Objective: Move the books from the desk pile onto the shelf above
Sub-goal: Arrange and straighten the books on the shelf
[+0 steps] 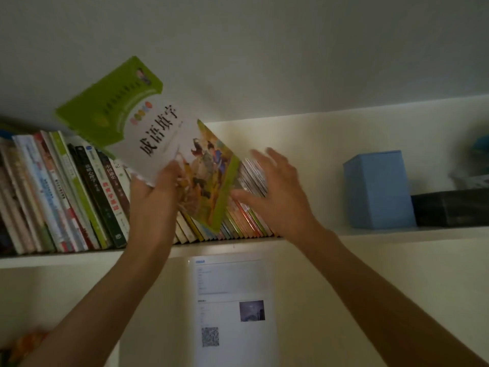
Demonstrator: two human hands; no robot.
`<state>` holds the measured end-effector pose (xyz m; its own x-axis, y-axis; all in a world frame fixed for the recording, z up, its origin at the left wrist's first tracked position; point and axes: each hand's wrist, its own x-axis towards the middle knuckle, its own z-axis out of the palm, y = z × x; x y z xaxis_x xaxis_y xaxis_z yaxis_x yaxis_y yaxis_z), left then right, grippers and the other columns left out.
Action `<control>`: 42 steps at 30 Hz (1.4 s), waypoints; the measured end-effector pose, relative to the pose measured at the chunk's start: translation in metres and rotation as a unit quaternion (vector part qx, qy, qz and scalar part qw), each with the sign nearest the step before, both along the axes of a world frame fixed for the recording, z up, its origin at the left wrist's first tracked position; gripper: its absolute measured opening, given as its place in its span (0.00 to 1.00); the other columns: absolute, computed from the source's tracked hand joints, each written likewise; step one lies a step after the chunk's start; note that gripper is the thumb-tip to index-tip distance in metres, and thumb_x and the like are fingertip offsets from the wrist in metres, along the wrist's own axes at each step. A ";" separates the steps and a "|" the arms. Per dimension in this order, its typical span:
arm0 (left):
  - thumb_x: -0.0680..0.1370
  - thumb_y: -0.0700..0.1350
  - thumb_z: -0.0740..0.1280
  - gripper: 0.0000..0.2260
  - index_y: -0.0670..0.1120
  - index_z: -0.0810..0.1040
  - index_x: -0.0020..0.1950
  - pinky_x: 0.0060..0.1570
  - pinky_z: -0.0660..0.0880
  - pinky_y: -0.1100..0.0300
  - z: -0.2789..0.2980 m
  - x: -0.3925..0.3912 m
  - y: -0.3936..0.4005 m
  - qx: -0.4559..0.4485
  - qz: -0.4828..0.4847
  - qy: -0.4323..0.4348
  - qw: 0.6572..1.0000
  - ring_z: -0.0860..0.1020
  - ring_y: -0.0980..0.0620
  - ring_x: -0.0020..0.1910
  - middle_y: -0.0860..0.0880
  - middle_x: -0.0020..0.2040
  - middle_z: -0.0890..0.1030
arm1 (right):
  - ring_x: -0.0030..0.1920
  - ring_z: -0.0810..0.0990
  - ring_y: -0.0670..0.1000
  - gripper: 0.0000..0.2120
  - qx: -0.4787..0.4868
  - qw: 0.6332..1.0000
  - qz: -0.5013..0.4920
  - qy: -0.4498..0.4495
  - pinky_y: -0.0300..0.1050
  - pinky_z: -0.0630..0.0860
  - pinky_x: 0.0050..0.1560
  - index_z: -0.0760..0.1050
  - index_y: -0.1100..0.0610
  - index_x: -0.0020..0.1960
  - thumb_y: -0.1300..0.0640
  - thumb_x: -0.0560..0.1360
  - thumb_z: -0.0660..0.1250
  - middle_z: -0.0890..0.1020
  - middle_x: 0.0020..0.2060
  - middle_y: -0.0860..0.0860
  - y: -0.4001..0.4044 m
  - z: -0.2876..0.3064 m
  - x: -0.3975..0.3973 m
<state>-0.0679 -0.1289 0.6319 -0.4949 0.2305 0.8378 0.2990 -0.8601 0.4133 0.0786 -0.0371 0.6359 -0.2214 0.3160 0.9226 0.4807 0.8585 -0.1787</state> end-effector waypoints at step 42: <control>0.79 0.52 0.58 0.34 0.42 0.43 0.77 0.71 0.48 0.44 0.030 0.091 0.157 -0.227 0.506 0.164 0.816 0.49 0.39 0.75 0.38 0.76 0.48 | 0.49 0.80 0.49 0.16 -0.127 0.961 0.122 0.212 0.46 0.79 0.49 0.74 0.54 0.57 0.54 0.71 0.71 0.81 0.51 0.49 0.113 0.013 0.074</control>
